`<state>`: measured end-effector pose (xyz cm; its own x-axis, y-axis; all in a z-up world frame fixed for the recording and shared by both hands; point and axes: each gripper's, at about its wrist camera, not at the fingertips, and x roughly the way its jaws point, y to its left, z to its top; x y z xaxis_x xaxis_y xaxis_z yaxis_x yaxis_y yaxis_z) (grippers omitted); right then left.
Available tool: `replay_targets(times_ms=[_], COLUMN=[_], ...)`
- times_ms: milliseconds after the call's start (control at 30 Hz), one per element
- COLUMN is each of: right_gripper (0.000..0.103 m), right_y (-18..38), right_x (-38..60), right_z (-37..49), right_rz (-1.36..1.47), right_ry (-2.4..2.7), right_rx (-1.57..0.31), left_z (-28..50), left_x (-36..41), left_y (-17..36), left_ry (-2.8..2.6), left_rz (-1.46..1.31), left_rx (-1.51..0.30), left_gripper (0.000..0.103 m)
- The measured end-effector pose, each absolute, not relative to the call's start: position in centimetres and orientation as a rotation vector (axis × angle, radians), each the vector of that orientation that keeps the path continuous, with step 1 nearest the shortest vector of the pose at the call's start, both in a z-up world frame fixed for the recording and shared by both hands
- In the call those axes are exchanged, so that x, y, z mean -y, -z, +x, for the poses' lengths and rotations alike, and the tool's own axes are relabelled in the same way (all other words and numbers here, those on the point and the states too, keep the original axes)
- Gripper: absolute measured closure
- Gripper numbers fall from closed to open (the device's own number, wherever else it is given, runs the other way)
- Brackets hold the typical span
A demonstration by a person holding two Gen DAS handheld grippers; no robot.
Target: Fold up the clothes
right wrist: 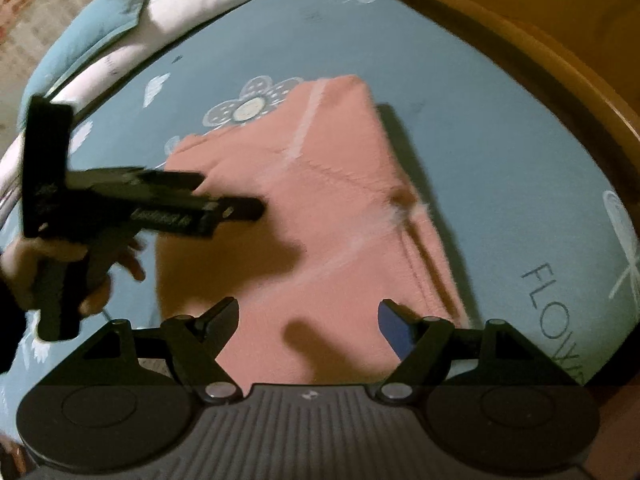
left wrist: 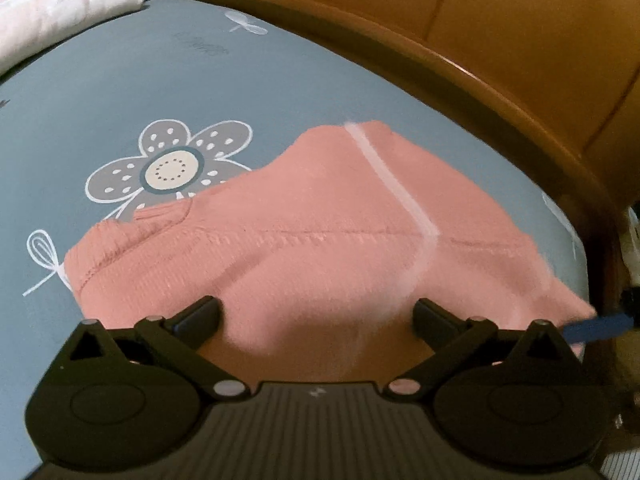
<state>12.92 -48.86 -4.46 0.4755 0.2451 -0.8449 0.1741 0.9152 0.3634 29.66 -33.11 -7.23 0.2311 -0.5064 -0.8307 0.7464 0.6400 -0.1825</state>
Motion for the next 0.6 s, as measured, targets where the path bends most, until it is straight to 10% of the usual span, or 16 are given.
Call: replay_targets(times_ms=[600], right_gripper=[0.018], right_y=[3.9], right_x=[45.6], right_z=[12.0], right_rz=[0.395], right_ry=[-0.056], right_rx=[-1.070], left_z=[28.9], left_x=[32.0], left_y=[4.7], left_ry=[0.830], left_rz=[0.227], left_rx=[-0.956], left_gripper=[0.001])
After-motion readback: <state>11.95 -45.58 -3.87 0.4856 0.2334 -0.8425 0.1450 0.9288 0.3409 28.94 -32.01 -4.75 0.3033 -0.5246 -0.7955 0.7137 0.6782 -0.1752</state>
